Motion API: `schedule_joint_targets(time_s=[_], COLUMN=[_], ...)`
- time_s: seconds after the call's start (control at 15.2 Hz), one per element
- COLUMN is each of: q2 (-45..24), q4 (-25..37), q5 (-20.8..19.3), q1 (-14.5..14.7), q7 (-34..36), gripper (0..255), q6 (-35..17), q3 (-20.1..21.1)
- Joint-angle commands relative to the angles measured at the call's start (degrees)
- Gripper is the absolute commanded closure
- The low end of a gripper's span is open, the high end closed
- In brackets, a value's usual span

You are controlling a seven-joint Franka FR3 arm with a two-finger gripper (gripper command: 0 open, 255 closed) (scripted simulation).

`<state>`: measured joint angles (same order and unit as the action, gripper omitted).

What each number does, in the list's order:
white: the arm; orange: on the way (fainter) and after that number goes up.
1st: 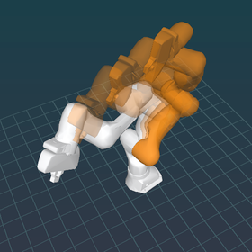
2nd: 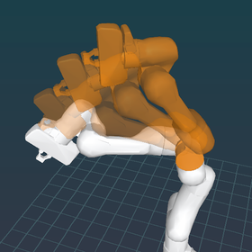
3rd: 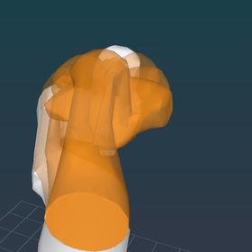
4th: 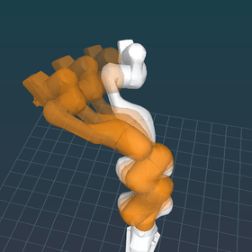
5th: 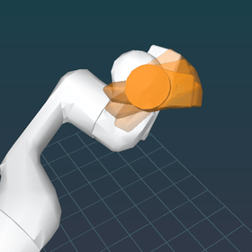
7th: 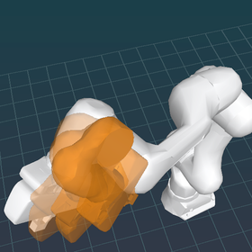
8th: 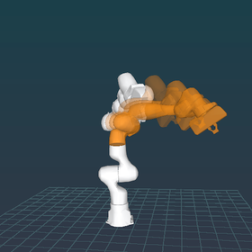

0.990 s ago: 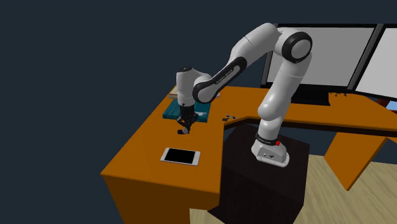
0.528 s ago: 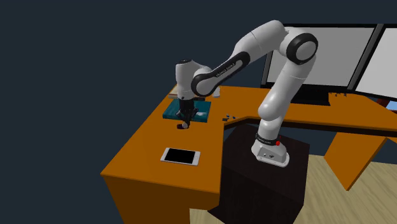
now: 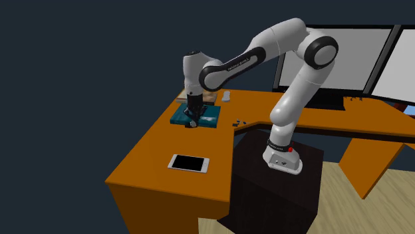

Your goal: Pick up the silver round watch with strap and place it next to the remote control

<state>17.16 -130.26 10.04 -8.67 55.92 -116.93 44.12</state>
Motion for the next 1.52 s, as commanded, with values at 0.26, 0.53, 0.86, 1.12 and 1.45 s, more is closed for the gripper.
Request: schedule_joint_targets(time_s=[0.26,0.53,0.86,1.12,1.45], q2=[6.2,10.7,14.8,16.8,17.6], q4=[-4.4,-9.1,-13.6,-16.1,-17.6], q5=[2.4,2.8,1.7,-0.3,-3.4], q1=[0.3,0.0,-1.5,-3.6,-6.9], q7=[-7.5,-14.2,-21.9,-27.9,-35.2], gripper=[255,255,255,255,255], q6=[1.7,2.0,2.2,2.1,1.6], q3=[-6.1,-11.5,-18.0,-23.0,-29.0])
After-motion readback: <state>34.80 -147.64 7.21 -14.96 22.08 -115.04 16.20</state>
